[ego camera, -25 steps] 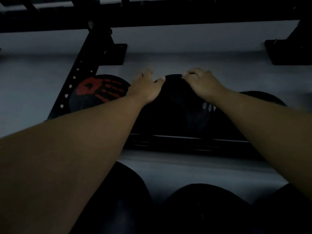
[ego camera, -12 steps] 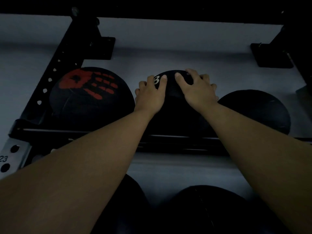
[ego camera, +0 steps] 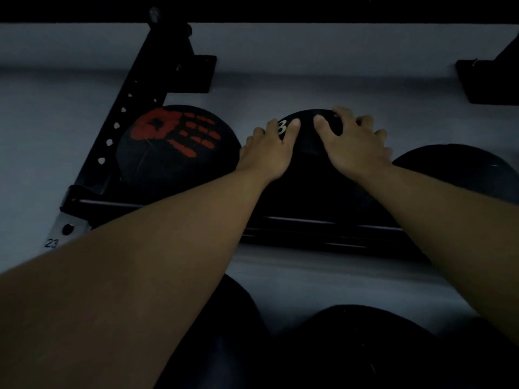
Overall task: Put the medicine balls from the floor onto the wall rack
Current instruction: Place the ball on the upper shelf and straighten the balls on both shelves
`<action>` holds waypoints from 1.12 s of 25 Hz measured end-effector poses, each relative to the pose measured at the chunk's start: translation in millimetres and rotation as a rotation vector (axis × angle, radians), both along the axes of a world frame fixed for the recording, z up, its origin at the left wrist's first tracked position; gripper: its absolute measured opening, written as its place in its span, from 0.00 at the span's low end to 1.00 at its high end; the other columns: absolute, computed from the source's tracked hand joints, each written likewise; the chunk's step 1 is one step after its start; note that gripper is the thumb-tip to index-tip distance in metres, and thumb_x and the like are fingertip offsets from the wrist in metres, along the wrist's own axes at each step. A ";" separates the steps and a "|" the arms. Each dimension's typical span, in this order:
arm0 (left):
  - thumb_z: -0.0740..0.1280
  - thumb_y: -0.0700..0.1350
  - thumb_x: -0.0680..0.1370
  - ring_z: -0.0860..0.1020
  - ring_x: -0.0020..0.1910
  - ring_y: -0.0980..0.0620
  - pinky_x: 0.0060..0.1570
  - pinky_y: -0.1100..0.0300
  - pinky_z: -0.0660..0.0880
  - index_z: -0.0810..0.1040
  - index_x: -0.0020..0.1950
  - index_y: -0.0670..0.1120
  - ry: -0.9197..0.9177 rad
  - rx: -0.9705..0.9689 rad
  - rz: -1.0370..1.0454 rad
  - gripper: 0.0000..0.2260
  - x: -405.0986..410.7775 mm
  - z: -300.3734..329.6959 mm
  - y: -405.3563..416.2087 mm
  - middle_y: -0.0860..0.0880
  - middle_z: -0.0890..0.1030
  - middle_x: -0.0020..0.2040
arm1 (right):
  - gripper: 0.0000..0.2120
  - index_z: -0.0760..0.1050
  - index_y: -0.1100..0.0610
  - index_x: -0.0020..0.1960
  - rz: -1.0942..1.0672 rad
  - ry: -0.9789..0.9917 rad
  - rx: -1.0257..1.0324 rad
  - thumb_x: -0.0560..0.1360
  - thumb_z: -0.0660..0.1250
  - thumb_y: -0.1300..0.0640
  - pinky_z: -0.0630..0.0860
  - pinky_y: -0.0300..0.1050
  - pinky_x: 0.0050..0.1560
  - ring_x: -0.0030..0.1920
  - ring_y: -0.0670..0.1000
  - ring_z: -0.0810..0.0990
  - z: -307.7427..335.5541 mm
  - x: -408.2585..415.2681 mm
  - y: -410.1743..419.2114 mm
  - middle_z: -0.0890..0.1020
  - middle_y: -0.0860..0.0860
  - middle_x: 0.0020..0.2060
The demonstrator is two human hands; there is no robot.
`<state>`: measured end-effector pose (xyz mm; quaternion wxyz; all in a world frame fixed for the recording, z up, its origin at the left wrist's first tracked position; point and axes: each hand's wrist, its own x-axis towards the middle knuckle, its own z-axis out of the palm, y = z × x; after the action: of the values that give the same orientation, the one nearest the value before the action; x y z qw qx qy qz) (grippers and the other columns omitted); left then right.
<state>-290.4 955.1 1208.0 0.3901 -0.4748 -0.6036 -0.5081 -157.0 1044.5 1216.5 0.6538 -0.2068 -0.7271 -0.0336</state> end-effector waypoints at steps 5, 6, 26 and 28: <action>0.51 0.58 0.87 0.75 0.70 0.39 0.73 0.44 0.67 0.79 0.69 0.46 0.174 0.131 0.211 0.24 -27.3 -2.1 -54.1 0.42 0.79 0.70 | 0.30 0.63 0.49 0.80 -0.087 0.009 0.093 0.83 0.50 0.37 0.54 0.68 0.78 0.79 0.66 0.59 7.4 -14.8 -29.5 0.63 0.60 0.81; 0.53 0.57 0.87 0.74 0.72 0.39 0.74 0.44 0.65 0.79 0.70 0.46 0.161 0.172 0.243 0.23 -38.8 -1.7 -67.7 0.42 0.78 0.72 | 0.30 0.63 0.50 0.81 -0.097 -0.003 0.122 0.83 0.51 0.37 0.51 0.67 0.80 0.80 0.66 0.58 7.9 -23.2 -39.9 0.62 0.61 0.81; 0.51 0.65 0.84 0.64 0.77 0.34 0.73 0.35 0.63 0.63 0.81 0.56 -0.212 0.371 -0.085 0.27 -182.4 -18.4 -137.3 0.42 0.64 0.81 | 0.36 0.56 0.37 0.82 0.060 -0.111 0.063 0.77 0.49 0.25 0.53 0.80 0.72 0.79 0.68 0.57 2.9 -214.2 -165.7 0.58 0.53 0.83; 0.51 0.66 0.84 0.65 0.77 0.34 0.75 0.34 0.62 0.64 0.80 0.57 -0.217 0.382 -0.047 0.27 -182.0 -17.1 -135.9 0.43 0.65 0.81 | 0.36 0.57 0.37 0.82 0.068 -0.072 0.059 0.77 0.49 0.25 0.55 0.80 0.72 0.78 0.68 0.59 2.0 -217.1 -164.8 0.60 0.53 0.82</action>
<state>-472.4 819.2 1190.9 0.3940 -0.3488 -0.5235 -0.6701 -374.1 879.7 1218.5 0.6336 -0.1615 -0.7556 -0.0402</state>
